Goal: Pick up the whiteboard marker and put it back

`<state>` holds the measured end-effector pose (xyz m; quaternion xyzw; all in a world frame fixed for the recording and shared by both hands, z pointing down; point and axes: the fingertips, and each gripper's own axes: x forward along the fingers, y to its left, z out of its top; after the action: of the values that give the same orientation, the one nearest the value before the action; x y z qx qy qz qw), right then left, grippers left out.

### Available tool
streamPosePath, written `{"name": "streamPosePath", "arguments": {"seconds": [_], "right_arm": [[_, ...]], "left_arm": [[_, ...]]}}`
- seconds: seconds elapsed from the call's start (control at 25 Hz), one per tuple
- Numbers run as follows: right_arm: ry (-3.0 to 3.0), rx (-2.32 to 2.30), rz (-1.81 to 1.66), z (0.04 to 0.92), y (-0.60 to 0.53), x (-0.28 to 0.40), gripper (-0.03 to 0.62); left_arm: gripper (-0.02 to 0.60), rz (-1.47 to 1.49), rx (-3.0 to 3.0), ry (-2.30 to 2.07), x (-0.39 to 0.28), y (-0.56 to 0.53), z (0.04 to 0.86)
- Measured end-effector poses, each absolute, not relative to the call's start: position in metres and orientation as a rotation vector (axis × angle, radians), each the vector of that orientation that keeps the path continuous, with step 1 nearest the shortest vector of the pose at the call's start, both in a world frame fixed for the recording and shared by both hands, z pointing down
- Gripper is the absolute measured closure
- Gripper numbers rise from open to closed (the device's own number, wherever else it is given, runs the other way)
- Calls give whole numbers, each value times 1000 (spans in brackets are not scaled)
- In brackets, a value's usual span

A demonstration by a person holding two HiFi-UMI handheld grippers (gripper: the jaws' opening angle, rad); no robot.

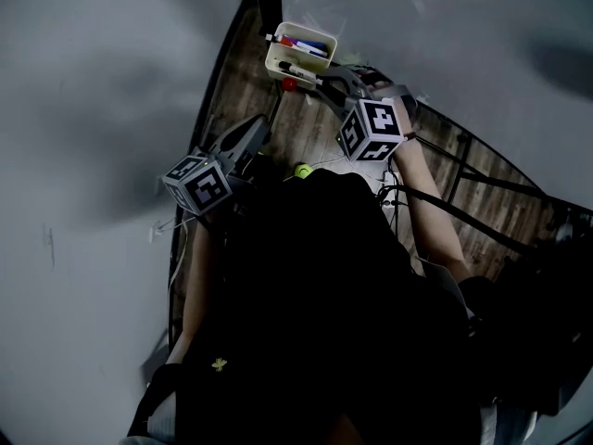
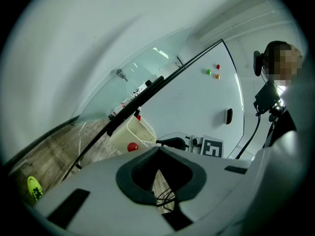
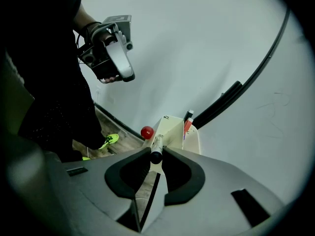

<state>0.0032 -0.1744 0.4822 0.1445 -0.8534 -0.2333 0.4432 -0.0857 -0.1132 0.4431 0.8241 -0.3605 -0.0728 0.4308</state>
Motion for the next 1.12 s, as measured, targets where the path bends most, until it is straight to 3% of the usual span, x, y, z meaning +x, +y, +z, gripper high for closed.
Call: {"name": "streamPosePath", "arguments": {"seconds": [1.12], "right_arm": [[-2277, 515, -513, 417, -152, 9, 507]], "left_arm": [[550, -189, 2119, -858, -70, -111, 436]]}}
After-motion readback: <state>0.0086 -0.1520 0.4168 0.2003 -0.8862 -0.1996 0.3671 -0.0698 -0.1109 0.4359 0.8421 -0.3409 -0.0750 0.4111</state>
